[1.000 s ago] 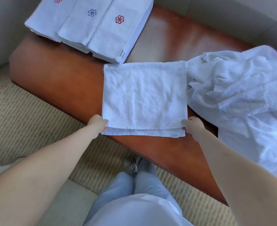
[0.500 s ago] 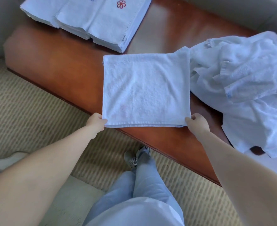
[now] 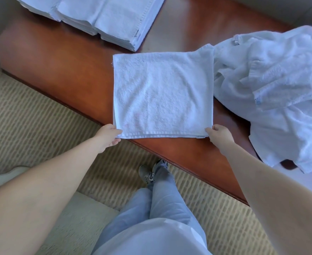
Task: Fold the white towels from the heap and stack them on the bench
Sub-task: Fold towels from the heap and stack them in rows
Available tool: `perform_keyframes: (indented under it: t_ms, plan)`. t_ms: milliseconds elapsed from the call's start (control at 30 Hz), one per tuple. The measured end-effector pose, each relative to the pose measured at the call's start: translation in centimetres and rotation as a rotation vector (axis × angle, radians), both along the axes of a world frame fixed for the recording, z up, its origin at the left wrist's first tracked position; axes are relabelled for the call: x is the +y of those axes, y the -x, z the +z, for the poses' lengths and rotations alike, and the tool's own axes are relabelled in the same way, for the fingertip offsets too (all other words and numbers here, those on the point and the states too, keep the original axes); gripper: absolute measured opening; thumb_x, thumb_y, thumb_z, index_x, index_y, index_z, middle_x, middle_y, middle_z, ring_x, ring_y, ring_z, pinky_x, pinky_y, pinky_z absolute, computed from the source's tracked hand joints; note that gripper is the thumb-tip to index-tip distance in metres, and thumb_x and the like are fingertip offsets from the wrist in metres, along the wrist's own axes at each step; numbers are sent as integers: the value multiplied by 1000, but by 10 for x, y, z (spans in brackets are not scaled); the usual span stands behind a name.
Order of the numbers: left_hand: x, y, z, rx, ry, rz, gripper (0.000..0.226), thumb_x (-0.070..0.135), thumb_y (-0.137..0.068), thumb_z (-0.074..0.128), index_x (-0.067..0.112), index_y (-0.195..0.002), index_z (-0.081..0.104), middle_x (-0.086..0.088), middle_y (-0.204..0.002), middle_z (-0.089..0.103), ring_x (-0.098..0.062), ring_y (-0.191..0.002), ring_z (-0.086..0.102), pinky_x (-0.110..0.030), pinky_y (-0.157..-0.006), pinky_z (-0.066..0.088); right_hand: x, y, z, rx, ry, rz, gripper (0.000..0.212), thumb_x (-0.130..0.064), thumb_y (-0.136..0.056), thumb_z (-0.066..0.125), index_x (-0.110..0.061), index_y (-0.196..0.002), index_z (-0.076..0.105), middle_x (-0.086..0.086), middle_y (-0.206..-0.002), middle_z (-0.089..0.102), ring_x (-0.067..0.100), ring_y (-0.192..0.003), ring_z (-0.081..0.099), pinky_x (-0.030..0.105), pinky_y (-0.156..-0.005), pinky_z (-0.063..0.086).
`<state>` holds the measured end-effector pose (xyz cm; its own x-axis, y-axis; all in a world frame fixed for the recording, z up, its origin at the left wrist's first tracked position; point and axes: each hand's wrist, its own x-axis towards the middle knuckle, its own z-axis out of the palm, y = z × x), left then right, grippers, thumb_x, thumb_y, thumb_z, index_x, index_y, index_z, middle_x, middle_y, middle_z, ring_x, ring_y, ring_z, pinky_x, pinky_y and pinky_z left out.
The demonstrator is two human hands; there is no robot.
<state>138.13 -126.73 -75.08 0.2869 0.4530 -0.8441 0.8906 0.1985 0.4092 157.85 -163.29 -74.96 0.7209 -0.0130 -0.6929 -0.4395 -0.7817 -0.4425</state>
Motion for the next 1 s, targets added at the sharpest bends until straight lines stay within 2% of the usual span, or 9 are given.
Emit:
perform_keyframes:
  t_ms: [67, 167, 333, 467, 567, 667, 800, 900, 1000]
  plan:
    - [2, 4, -2, 8, -57, -21, 17, 22, -101, 61, 9, -112, 61, -9, -127, 60, -18, -87, 69, -28, -77, 59, -3, 0, -2, 22, -4, -31, 22, -34, -86, 57, -15, -75, 55, 1, -80, 70, 26, -78, 68, 37, -72, 54]
    - [6, 5, 2, -7, -40, 56, 11, 16, -100, 63, 5, -102, 60, -11, -122, 61, -18, -85, 71, -31, -89, 60, -7, -4, 0, 23, -37, -102, 27, -27, -86, 61, -1, -88, 66, 4, -75, 74, 25, -84, 74, 47, -87, 60]
    - [12, 7, 29, -98, 65, 241, 9, 5, -96, 65, 2, -104, 60, -10, -119, 57, -19, -93, 72, -28, -88, 59, -8, -10, 21, 6, -92, -154, 16, -20, -87, 66, -10, -75, 64, 5, -73, 75, 19, -67, 68, 32, -69, 56]
    - [17, 5, 57, -155, 85, 265, 11, 1, -94, 68, 2, -102, 61, -12, -118, 58, -20, -95, 71, -22, -70, 60, -7, -14, 48, 1, -177, -181, 20, -14, -89, 67, -10, -71, 61, 9, -74, 71, 18, -66, 67, 29, -68, 56]
    - [25, -4, 85, -232, 78, 283, 21, -5, -92, 68, 4, -107, 55, -15, -117, 56, -23, -95, 68, -23, -69, 60, 0, -23, 81, -38, -248, -196, 8, -8, -89, 67, -9, -88, 59, 13, -76, 66, 19, -61, 60, 28, -58, 53]
    - [36, -23, 125, -364, 102, 338, 40, -12, -92, 59, 17, -118, 51, -20, -115, 55, -25, -91, 62, -27, -77, 56, 13, -38, 124, -57, -364, -250, 25, -5, -91, 63, -20, -109, 53, 7, -76, 60, 16, -56, 54, 25, -47, 46]
    - [50, -53, 195, -518, 187, 366, 20, -2, -97, 57, 7, -108, 71, -15, -112, 63, -17, -88, 59, -23, -78, 54, 33, -62, 191, -56, -604, -402, 19, -4, -95, 55, -11, -100, 71, 2, -73, 52, 9, -54, 45, 20, -59, 50]
    - [61, -67, 246, -628, 174, 310, 30, -3, -93, 57, 7, -117, 73, -11, -115, 61, -17, -95, 56, -27, -95, 53, 39, -72, 244, -143, -645, -293, 33, 3, -90, 51, -3, -117, 69, 2, -77, 53, 12, -62, 50, 22, -68, 51]
    - [69, -71, 286, -665, 90, 108, 41, -11, -89, 57, 12, -121, 71, -12, -120, 60, -19, -107, 58, -31, -101, 52, 38, -71, 287, -373, -437, -13, 37, 6, -85, 61, -9, -118, 71, 6, -81, 61, 17, -68, 55, 27, -68, 50]
